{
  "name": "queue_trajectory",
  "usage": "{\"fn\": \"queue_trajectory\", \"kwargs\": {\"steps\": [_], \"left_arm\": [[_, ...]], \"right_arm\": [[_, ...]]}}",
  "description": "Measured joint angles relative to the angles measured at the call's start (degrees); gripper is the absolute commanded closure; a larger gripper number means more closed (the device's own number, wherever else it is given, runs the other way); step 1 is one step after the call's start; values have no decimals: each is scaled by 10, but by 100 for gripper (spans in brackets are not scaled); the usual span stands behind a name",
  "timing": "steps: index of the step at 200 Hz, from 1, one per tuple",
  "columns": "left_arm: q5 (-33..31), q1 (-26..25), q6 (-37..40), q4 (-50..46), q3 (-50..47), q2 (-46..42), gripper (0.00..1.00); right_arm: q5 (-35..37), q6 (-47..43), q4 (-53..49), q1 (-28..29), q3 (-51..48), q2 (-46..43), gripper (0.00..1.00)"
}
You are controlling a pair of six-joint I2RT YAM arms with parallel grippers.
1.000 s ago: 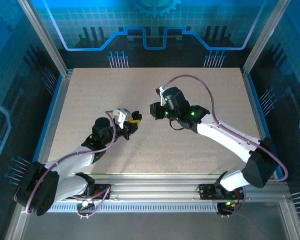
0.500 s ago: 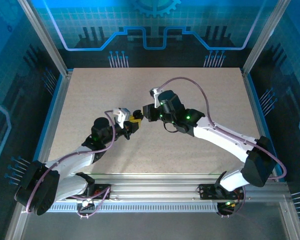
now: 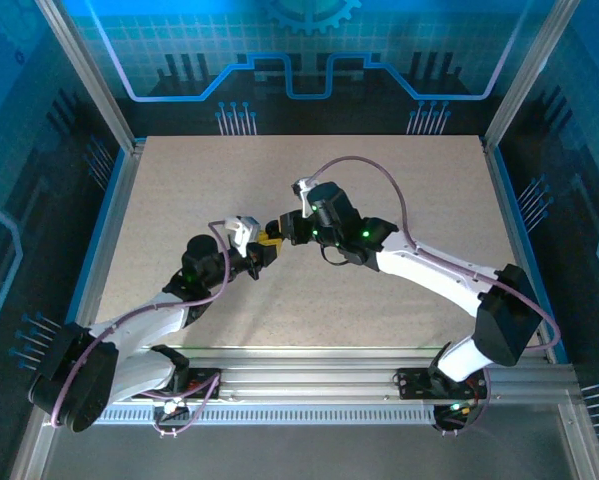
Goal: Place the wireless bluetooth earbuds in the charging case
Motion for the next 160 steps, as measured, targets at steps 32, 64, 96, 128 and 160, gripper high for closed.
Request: {"fn": "queue_trajectory", "kwargs": {"steps": [32, 64, 96, 128, 160], "left_arm": [[0, 0, 0, -5, 0, -8, 88], [2, 0, 0, -11, 0, -15, 88], [2, 0, 0, -15, 0, -20, 88], [1, 0, 0, -19, 0, -24, 88], [-1, 0, 0, -25, 0, -27, 88]], "right_arm": [[0, 0, 9, 0, 0, 2, 81], [0, 0, 13, 0, 1, 5, 81], [0, 0, 13, 0, 2, 9, 81], [2, -2, 13, 7, 3, 9, 81], [4, -7, 11, 14, 5, 9, 81]]}}
